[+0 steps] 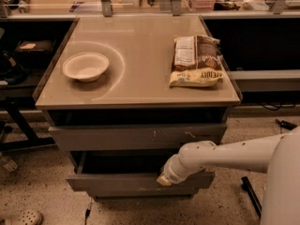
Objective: Open middle drawer
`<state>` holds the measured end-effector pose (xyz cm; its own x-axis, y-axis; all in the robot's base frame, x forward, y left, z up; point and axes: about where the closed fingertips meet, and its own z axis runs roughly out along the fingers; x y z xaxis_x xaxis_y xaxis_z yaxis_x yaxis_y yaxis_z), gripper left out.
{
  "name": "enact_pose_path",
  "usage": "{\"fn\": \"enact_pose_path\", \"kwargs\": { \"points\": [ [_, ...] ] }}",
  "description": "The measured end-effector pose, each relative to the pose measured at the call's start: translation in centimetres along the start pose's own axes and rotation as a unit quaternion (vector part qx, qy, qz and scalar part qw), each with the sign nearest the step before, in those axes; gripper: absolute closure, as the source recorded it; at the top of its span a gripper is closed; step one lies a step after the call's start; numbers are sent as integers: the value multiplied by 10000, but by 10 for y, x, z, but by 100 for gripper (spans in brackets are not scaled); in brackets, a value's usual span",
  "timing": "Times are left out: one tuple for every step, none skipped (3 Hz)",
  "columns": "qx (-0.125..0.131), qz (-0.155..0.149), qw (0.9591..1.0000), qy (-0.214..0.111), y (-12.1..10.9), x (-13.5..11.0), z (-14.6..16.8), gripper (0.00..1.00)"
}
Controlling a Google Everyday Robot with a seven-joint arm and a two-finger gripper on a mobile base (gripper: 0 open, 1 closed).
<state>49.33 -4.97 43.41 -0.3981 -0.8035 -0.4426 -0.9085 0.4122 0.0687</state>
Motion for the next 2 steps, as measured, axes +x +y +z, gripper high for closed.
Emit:
{"fn": "enact_pose_path", "kwargs": {
  "points": [
    [-22, 66, 10000, 27, 8, 6, -5, 100],
    [-109, 272, 9996, 58, 27, 19, -18, 100]
  ]
}}
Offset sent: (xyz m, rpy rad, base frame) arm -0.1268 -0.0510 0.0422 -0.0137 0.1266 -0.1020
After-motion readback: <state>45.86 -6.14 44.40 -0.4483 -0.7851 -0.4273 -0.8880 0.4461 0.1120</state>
